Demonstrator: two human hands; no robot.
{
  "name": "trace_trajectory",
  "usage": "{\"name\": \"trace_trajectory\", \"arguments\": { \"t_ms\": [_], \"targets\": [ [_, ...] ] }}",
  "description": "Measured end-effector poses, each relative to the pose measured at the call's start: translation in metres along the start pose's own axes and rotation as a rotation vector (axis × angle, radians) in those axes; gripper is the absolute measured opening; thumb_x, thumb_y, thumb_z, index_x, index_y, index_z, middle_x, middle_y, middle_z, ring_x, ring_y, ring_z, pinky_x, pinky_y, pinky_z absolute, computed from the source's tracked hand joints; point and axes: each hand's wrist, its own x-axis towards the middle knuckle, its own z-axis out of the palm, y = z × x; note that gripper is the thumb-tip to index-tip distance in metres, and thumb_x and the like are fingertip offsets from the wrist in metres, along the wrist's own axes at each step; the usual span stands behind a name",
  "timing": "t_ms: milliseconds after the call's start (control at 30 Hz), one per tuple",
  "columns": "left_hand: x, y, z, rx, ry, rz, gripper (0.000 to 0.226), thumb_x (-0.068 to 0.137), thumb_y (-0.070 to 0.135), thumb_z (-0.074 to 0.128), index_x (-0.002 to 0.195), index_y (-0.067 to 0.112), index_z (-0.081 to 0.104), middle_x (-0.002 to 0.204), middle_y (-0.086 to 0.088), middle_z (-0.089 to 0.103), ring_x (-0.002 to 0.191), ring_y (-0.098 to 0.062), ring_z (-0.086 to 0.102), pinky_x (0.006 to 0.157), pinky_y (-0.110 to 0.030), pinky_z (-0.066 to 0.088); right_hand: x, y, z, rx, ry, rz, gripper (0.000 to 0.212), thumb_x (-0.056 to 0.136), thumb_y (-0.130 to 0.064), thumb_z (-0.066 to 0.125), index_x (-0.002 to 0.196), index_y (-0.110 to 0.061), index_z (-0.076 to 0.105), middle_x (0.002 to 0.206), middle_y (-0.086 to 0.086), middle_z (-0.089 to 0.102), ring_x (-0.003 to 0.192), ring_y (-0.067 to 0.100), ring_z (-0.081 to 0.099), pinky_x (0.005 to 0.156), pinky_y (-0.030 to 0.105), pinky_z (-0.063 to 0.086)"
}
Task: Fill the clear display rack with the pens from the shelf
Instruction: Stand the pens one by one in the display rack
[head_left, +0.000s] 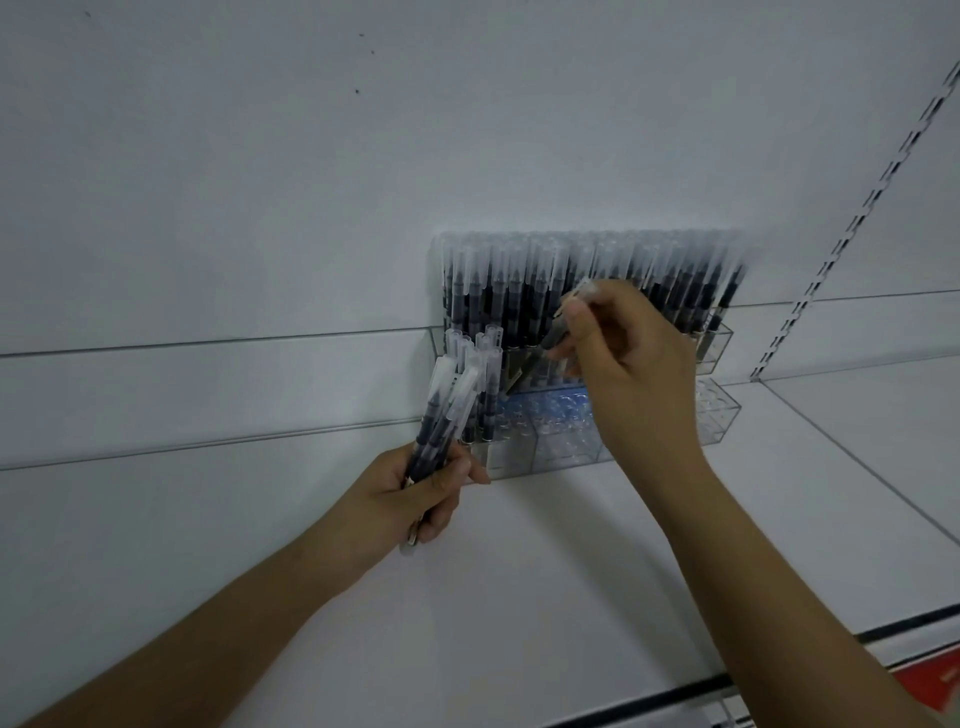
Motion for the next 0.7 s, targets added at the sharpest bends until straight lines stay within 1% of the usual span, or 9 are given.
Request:
{"name": "trace_trajectory", "arguments": {
  "t_ms": [100,200,267,367,467,533,567,633,700],
  "targets": [
    [0.0,0.0,-0.001,-0.003,-0.009,-0.019,0.022,0.097,0.021,0.05,0.096,0.004,0.064,0.057,-0.008,0.046,0.047,-0.017,0.04,0.05,-0.019,0.04,0.005,0.004,0.005,-0.044,-0.082,0.005,0.013,0.099,-0.024,0.057,0.097,-0.015,0.065,0.079,-0.005,0.069,0.07,0.007,0.069,0.07,0.023,0.057],
    [0.0,-0.003,-0.003,0.004,-0.019,-0.035,0.019,0.097,0.023,0.054,0.101,0.011,0.068,0.073,-0.008,0.061,0.051,-0.018,0.046,0.046,-0.026,0.036,0.009,0.008,0.009,-0.138,-0.162,0.0,0.015,0.099,-0.027,0.058,0.095,-0.014,0.066,0.076,-0.002,0.069,0.068,0.008,0.067,0.069,0.017,0.053],
    [0.0,-0.003,-0.003,0.009,-0.018,-0.048,0.02,0.095,0.024,0.054,0.102,0.013,0.069,0.081,-0.008,0.066,0.052,-0.018,0.048,0.045,-0.028,0.034,0.012,0.009,0.014,-0.253,-0.27,0.004,0.017,0.098,-0.028,0.058,0.097,-0.013,0.066,0.075,0.002,0.068,0.068,0.012,0.066,0.071,0.023,0.053],
    [0.0,-0.002,-0.002,0.003,-0.007,-0.053,0.019,0.098,0.017,0.051,0.102,0.009,0.067,0.083,-0.009,0.068,0.051,-0.017,0.049,0.045,-0.026,0.035,0.013,0.009,0.024,-0.415,-0.427,-0.03,0.018,0.099,-0.024,0.056,0.1,-0.007,0.065,0.082,0.008,0.069,0.072,0.021,0.066,0.075,0.04,0.055],
    [0.0,0.0,-0.002,0.006,-0.003,-0.053,0.021,0.096,0.02,0.05,0.103,0.008,0.066,0.085,-0.009,0.07,0.052,-0.018,0.05,0.045,-0.026,0.037,0.013,0.007,0.03,-0.526,-0.44,-0.069,0.018,0.1,-0.018,0.05,0.099,-0.005,0.061,0.077,0.012,0.065,0.066,0.024,0.062,0.067,0.042,0.055],
    [0.0,-0.001,-0.003,0.007,-0.002,-0.054,0.023,0.093,0.025,0.052,0.102,0.009,0.066,0.086,-0.01,0.07,0.052,-0.018,0.05,0.045,-0.026,0.038,0.013,0.007,0.031,-0.583,-0.429,-0.075,0.018,0.1,-0.017,0.047,0.094,-0.004,0.058,0.068,0.007,0.057,0.058,0.021,0.054,0.059,0.038,0.05],
    [0.0,-0.001,-0.003,0.008,0.0,-0.053,0.024,0.092,0.026,0.052,0.102,0.01,0.067,0.086,-0.01,0.07,0.052,-0.018,0.05,0.045,-0.025,0.038,0.013,0.007,0.032,-0.617,-0.428,-0.073,0.019,0.1,-0.019,0.046,0.089,-0.005,0.054,0.063,0.003,0.05,0.054,0.017,0.048,0.055,0.034,0.044],
    [0.0,-0.001,-0.003,0.003,0.002,-0.048,0.025,0.092,0.026,0.052,0.102,0.009,0.066,0.087,-0.012,0.07,0.052,-0.018,0.05,0.046,-0.025,0.038,0.012,0.007,0.033,-0.662,-0.438,-0.063,0.026,0.101,-0.022,0.045,0.079,-0.011,0.045,0.058,-0.003,0.04,0.05,0.009,0.038,0.055,0.029,0.034],
    [0.001,0.0,-0.003,-0.005,0.002,-0.048,0.025,0.092,0.025,0.052,0.102,0.007,0.066,0.087,-0.013,0.07,0.052,-0.019,0.05,0.045,-0.025,0.039,0.013,0.008,0.033,-0.65,-0.452,-0.061,0.03,0.102,-0.025,0.044,0.074,-0.014,0.043,0.058,-0.004,0.039,0.051,0.009,0.038,0.056,0.028,0.033]
  ]
}}
